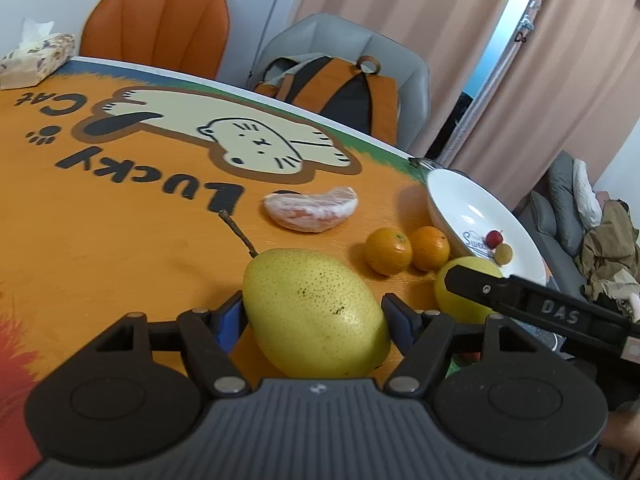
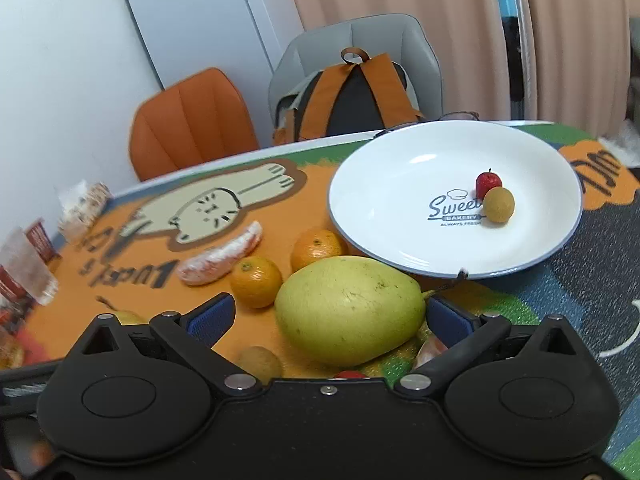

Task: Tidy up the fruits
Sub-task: 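Grasp the yellow pomelo with the left gripper while the right gripper grasps the green pear, then carry the green pear onto the white plate with the right gripper while the left holds the pomelo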

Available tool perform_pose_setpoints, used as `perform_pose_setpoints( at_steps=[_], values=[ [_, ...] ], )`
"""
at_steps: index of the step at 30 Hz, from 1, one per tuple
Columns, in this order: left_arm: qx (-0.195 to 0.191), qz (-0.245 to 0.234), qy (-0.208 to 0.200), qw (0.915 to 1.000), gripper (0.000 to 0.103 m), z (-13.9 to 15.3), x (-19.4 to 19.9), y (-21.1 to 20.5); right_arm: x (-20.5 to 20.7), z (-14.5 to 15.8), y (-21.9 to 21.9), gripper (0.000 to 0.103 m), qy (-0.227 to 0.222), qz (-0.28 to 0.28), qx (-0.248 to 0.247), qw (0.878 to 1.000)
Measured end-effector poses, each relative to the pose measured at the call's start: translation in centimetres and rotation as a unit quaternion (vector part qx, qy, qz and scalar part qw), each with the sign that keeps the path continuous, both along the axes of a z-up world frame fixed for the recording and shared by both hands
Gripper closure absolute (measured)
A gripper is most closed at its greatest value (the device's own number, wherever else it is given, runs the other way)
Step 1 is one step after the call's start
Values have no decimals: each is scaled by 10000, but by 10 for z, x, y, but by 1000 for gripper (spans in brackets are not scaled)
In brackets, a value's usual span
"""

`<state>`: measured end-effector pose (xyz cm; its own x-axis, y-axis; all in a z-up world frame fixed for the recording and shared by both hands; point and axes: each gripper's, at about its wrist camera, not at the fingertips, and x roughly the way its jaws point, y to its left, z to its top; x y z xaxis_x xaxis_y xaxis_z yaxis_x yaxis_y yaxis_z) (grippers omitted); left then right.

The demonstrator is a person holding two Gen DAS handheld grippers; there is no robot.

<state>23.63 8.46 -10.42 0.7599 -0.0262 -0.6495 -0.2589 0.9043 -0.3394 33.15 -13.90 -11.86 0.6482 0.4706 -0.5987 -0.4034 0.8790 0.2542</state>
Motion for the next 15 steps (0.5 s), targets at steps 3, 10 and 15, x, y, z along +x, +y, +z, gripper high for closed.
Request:
perform_pose_setpoints(
  at_steps=[3, 10, 15],
  values=[
    [-5, 86, -13, 10000, 32, 1, -4, 6, 1, -3, 4, 0, -21, 28, -131, 9999],
    [-19, 156, -40, 9999, 32, 4, -13, 13, -1, -6, 14, 16, -180, -106, -540, 9983],
    [-33, 191, -70, 9998, 33, 6, -19, 15, -4, -4, 6, 20, -116, -8, -455, 9989]
  ],
)
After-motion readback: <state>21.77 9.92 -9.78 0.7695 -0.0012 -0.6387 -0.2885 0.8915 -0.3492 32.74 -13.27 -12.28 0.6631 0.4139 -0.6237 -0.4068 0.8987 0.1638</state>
